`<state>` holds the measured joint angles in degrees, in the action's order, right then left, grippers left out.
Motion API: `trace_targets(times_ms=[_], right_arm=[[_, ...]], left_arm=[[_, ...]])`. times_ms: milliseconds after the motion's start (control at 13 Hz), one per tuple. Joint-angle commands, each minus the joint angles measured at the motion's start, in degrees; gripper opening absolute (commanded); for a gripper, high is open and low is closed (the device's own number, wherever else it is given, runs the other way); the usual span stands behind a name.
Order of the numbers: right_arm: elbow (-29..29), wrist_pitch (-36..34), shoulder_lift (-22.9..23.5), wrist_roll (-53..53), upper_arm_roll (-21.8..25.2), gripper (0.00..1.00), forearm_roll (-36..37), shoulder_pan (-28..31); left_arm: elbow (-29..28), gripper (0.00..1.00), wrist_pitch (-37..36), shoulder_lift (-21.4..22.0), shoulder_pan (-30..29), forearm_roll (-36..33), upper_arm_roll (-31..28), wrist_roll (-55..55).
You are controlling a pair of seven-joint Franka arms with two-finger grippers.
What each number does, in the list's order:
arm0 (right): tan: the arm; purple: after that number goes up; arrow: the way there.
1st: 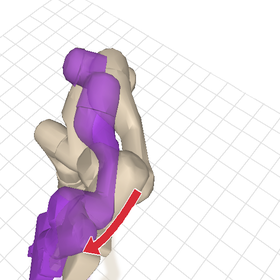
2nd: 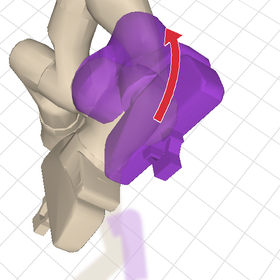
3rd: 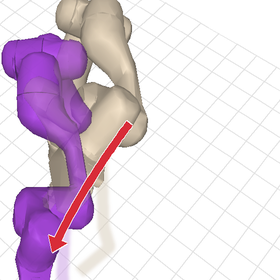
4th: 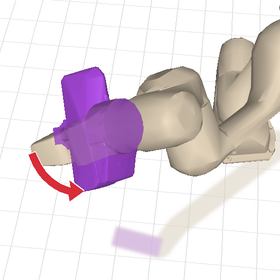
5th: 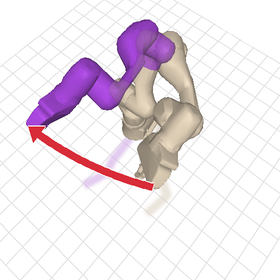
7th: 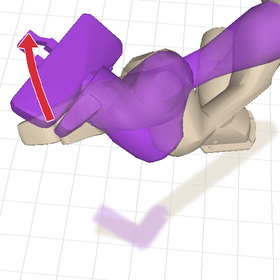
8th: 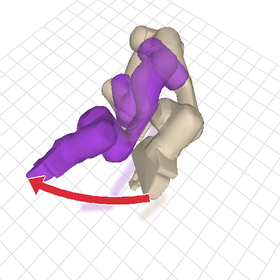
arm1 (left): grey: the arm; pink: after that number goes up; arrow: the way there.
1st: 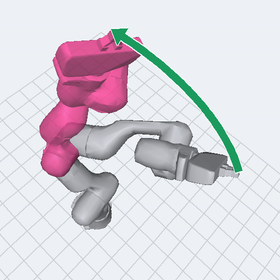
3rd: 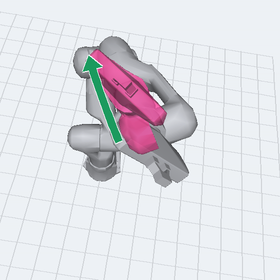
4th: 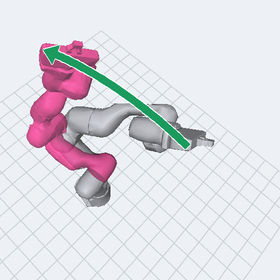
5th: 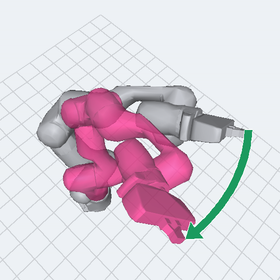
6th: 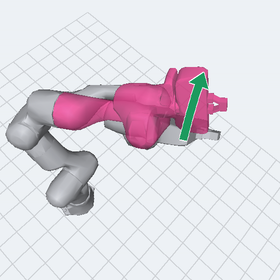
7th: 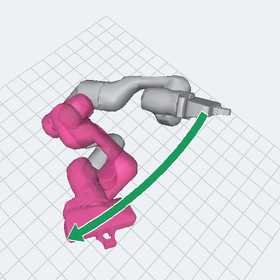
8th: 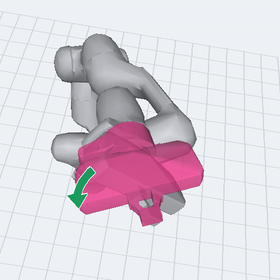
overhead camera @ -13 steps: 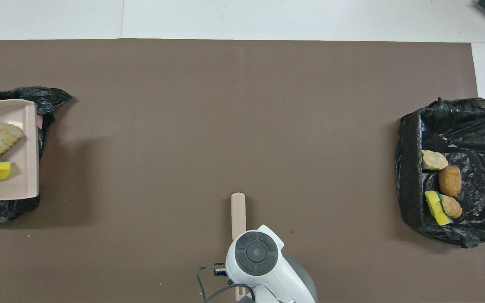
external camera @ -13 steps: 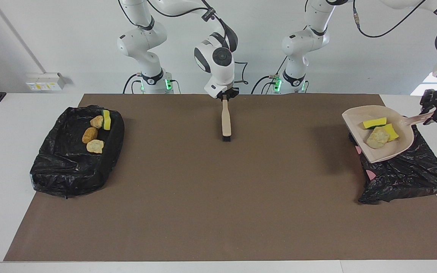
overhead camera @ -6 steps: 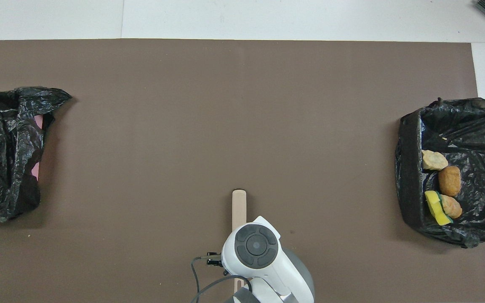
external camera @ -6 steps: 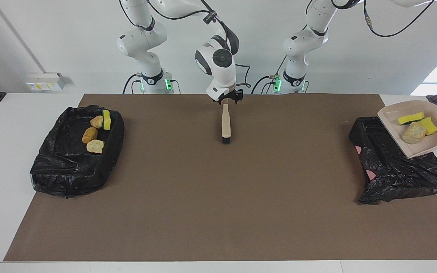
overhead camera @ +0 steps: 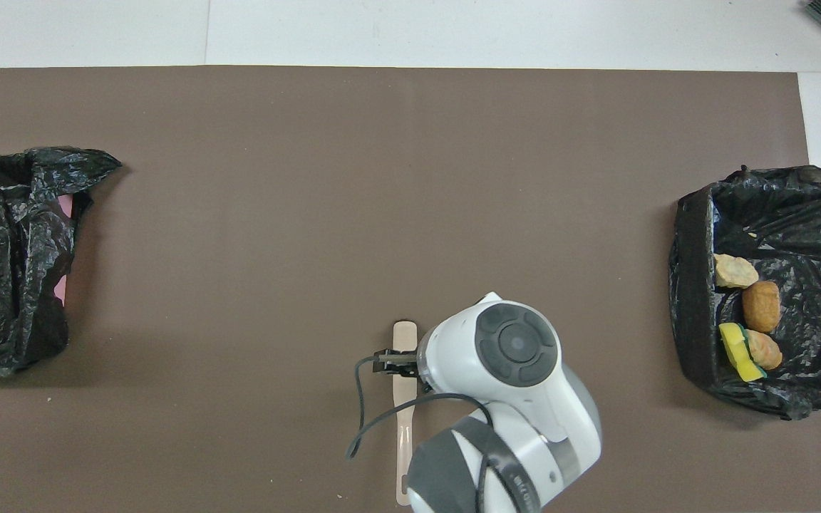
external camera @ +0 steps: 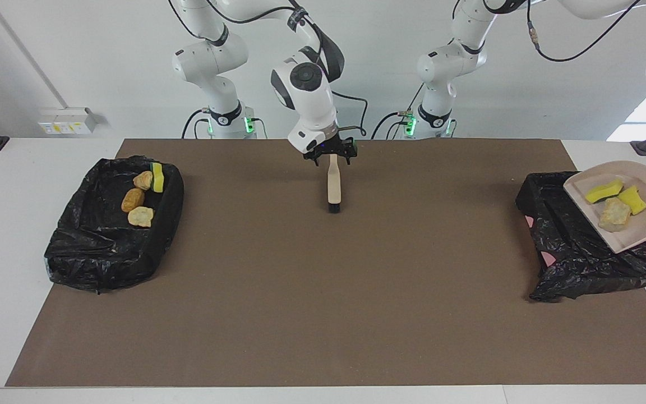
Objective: Sweep and dump trash in bin
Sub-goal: 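Tip the dustpan into the black bag with the left gripper, then lift the dustpan with the left gripper while the right gripper releases the brush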
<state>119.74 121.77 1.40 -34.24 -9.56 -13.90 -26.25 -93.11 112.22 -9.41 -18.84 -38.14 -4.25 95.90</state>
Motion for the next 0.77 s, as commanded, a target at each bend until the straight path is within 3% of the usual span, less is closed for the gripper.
trace_targets(times_ms=[0, 231, 385, 539, 694], right_arm=[[-5.0, -5.3, -0.2, 4.9, -0.6, 1.0, 4.4, 6.5], [-6.3, -8.9, -0.3, 8.1, -0.4, 1.0, 4.6, 7.6], [-6.3, -9.0, -0.2, 8.7, -0.3, 1.0, 6.1, 8.5], [-7.4, -8.7, 0.0, 11.5, -0.3, 1.0, 8.1, 10.7], [-10.0, -10.1, -0.3, 16.4, -0.5, 1.0, 8.2, 15.3]], left_arm=[[-7.2, 0.0, 3.3, 5.4, 2.4, -10.0, -0.7, -5.2], [-7.6, 0.0, 5.2, 5.8, 2.5, -19.4, -0.6, -5.3], [-6.6, 0.0, 5.7, 6.1, 2.5, -21.0, -0.2, -5.2], [-4.5, 0.0, 5.1, 6.8, 2.5, -18.7, 0.4, -4.2], [-4.4, 0.0, 4.5, 8.0, 2.6, -9.7, 0.4, -4.3]])
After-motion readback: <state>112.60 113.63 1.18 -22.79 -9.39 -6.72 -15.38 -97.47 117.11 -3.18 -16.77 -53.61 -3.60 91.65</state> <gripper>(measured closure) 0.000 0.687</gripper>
